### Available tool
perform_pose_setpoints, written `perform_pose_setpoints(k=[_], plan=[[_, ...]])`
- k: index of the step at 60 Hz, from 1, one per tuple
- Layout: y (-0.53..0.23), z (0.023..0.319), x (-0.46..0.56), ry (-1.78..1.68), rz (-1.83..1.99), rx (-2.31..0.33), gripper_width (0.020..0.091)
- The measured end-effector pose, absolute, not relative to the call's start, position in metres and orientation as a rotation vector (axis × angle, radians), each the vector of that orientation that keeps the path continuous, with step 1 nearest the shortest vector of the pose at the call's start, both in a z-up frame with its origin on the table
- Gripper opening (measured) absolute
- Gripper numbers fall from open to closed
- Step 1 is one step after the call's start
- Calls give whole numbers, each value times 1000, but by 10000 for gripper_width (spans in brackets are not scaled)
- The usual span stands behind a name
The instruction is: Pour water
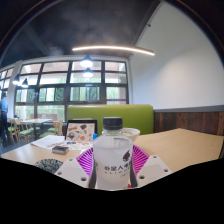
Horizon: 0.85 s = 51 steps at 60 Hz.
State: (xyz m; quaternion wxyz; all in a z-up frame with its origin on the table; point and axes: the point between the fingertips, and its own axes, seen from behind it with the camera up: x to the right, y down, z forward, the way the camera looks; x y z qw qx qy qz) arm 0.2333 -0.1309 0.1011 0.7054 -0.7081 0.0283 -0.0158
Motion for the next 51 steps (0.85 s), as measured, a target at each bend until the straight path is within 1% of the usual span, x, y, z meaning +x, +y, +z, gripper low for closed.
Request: perform_pose_setpoints(k=[5, 9, 10, 11, 14, 15, 16, 17, 20, 26, 34, 36, 44, 45, 51], plan=[[-129, 100, 233, 64, -30, -1575, 515], [-129, 100, 234, 73, -30, -1575, 590], [-129, 98, 236, 82, -34, -1583, 624], [-131, 95, 239, 95, -40, -1607, 643], [-135, 80, 242, 106, -55, -1685, 833], [-137, 79, 243, 114, -59, -1692, 863], [-139, 80, 246, 123, -67, -1692, 859], [-143, 78, 249, 132, -69, -1687, 833], [-150, 80, 248, 138, -64, -1688, 827], [-176, 86, 238, 135, -38, -1695, 838], [-221, 100, 225, 157, -35, -1690, 830], [-246, 110, 220, 160, -37, -1681, 831], [-280, 123, 206, 143, -28, -1658, 829], [-299, 127, 201, 146, -29, -1655, 830], [-321, 129, 197, 156, -14, -1643, 831]])
